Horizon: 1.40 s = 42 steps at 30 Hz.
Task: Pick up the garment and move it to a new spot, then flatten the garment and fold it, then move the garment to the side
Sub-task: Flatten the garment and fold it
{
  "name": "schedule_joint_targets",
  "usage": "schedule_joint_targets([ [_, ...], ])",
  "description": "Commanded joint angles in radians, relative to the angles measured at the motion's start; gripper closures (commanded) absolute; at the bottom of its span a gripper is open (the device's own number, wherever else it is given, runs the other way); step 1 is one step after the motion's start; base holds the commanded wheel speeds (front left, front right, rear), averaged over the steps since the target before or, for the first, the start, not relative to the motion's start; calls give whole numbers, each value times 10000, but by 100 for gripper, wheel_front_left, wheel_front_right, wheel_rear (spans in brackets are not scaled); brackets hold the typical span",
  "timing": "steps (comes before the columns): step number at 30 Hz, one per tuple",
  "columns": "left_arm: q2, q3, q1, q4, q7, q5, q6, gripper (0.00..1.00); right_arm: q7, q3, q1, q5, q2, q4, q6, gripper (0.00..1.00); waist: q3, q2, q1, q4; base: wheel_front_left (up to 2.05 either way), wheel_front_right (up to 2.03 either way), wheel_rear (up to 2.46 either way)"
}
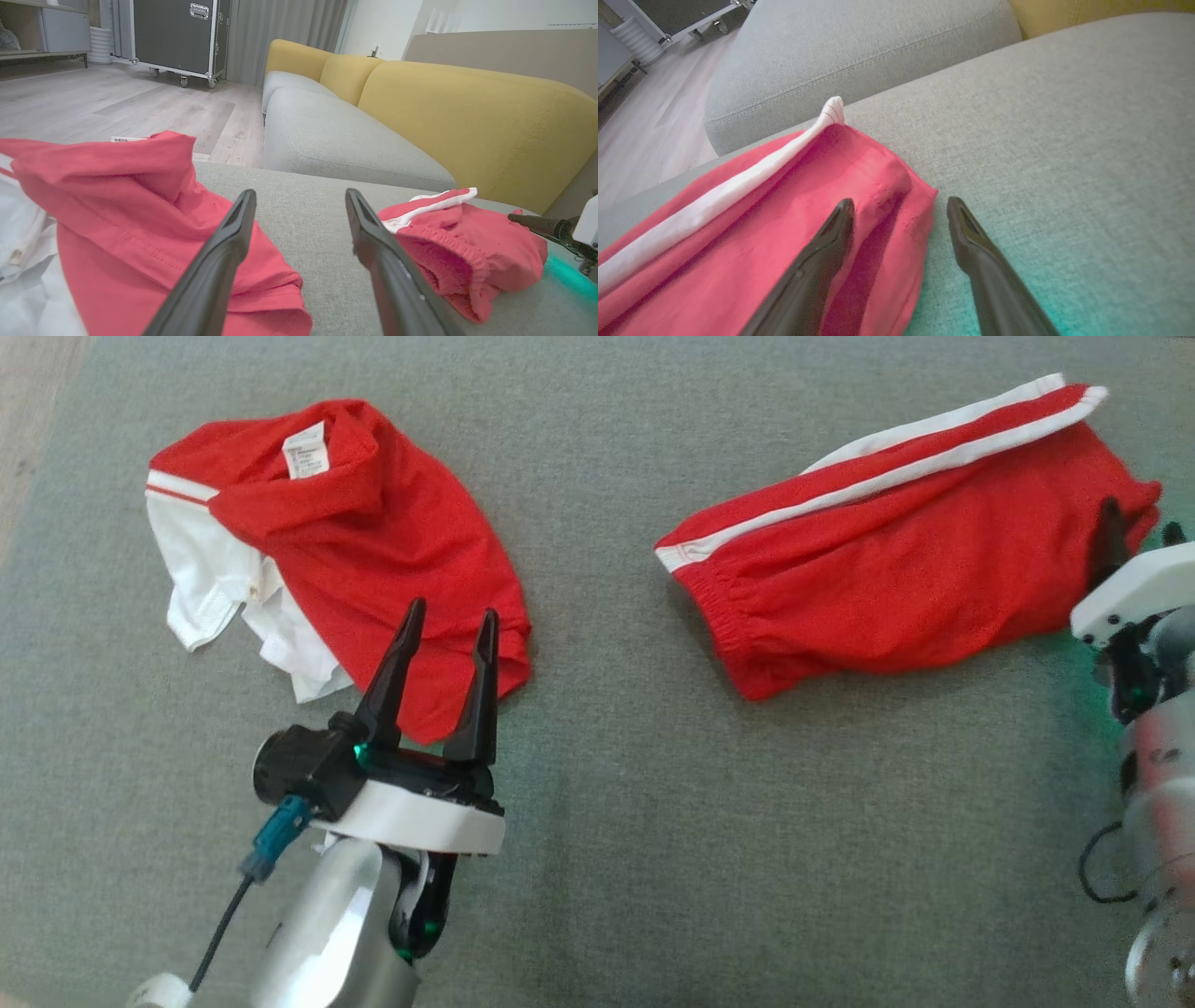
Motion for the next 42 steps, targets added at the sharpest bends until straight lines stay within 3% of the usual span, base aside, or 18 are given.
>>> schedule_joint_targets([
  [1,63,269,-375,-286,-91,-49,80,0,26,-13,-417,-105,-169,21,33,0,114,0,-1,104,0,0,0],
  [11,63,133,-494,-330,-91,-146,190,0,111,-457,-1139,-369,-46,1374,33,0,329,0,-1,117,0,0,0],
  [12,63,138,-502,-322,-91,-134,194,0,68,-428,-1205,-332,-3,1421,33,5,347,0,-1,91,0,0,0],
  [13,63,152,-498,-306,-91,-127,198,0,31,-336,-1254,-337,48,1467,33,38,354,0,-1,55,0,0,0],
  [14,63,161,-490,-284,-91,-122,197,0,-1,-270,-1285,-323,83,1512,33,91,354,0,-1,25,0,0,0],
  [15,63,165,-483,-265,-91,-117,195,0,-48,-203,-1301,-326,87,1547,33,100,350,0,-1,-1,0,0,0],
  [27,63,515,-111,-235,-91,-173,168,0,-1784,233,-756,649,-26,1582,33,100,-522,0,-1,-669,0,0,0],
  [39,62,660,496,-319,-91,-68,161,0,-2233,336,1024,2102,-462,1037,33,100,-1557,0,-1,-1444,0,0,0],
  [42,62,718,620,-338,-91,-59,170,0,-2273,381,1340,2489,-301,756,33,100,-1693,0,-1,-1541,0,0,0],
])
